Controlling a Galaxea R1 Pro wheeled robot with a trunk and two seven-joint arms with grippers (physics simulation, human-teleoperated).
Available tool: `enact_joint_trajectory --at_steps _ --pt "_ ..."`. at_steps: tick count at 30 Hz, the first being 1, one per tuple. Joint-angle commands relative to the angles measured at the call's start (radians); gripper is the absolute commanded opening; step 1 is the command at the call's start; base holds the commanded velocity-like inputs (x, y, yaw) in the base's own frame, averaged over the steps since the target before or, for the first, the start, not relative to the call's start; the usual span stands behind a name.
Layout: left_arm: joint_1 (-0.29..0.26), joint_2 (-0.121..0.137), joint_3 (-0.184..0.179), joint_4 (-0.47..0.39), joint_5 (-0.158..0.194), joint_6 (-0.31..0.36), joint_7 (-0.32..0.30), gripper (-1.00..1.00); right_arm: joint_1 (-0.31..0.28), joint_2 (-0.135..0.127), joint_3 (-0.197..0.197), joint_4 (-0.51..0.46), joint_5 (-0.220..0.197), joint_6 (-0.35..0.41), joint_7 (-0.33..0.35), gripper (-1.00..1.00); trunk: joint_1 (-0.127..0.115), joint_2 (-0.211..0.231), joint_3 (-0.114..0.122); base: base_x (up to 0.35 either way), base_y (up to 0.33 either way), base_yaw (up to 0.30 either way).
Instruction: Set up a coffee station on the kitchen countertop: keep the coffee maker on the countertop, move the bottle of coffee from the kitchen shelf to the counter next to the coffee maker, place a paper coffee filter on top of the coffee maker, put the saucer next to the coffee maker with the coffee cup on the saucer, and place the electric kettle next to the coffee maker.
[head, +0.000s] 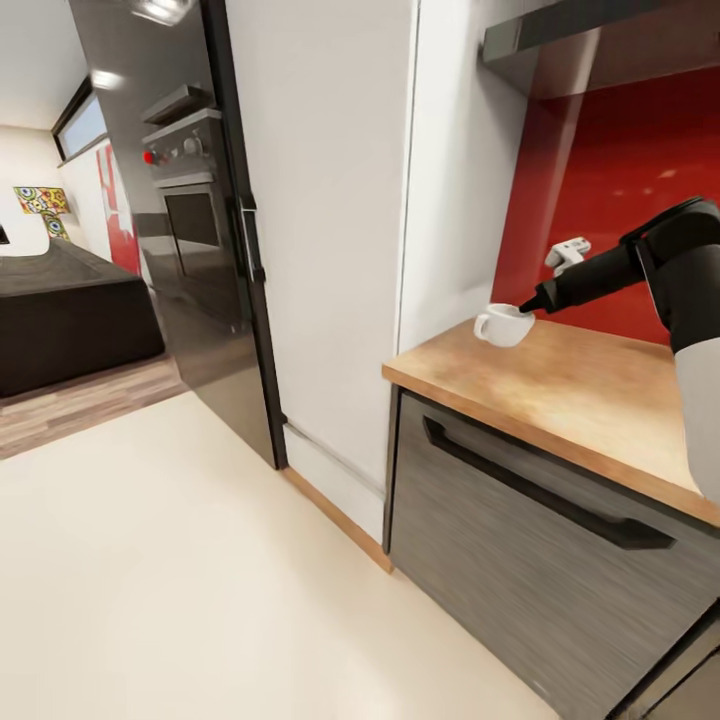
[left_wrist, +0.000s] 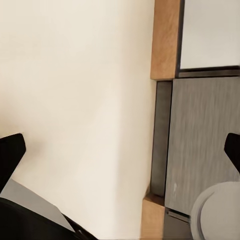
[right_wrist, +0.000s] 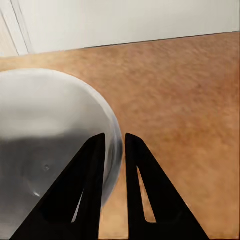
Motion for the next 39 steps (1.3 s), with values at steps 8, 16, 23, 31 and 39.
enact_joint_trajectory --at_steps 8,16,23,31,39 --pt "0.001 0.000 -0.003 -0.002 0.002 -0.003 -0.001 1.00 0.043 -0.026 -0.001 -0.162 0.009 0.009 0.014 -1.00 -0.001 0.000 -0.001 -0.288 0.088 0.000" --pt "0.001 0.000 -0.003 -0.002 0.002 -0.003 -0.001 1.00 0.076 -0.052 -0.004 -0.243 0.008 0.010 0.048 -1.00 -0.001 0.000 0.001 -0.075 0.018 -0.034" --pt "0.001 0.000 -0.003 -0.002 0.002 -0.004 -0.001 1.00 0.084 -0.083 -0.004 -0.255 0.008 0.010 0.062 -1.00 -0.001 0.000 0.007 -0.011 0.003 -0.176" --pt "0.001 0.000 -0.003 -0.002 0.002 -0.003 -0.001 1.00 0.088 -0.095 -0.004 -0.257 0.008 0.010 0.065 -1.00 -0.001 0.000 0.015 -0.001 0.000 -0.223" --pt "0.001 0.000 -0.004 -0.002 0.002 -0.004 0.001 1.00 0.114 -0.096 -0.005 -0.256 0.008 0.010 0.064 -1.00 -0.001 0.000 0.019 -0.141 -0.100 -0.158"
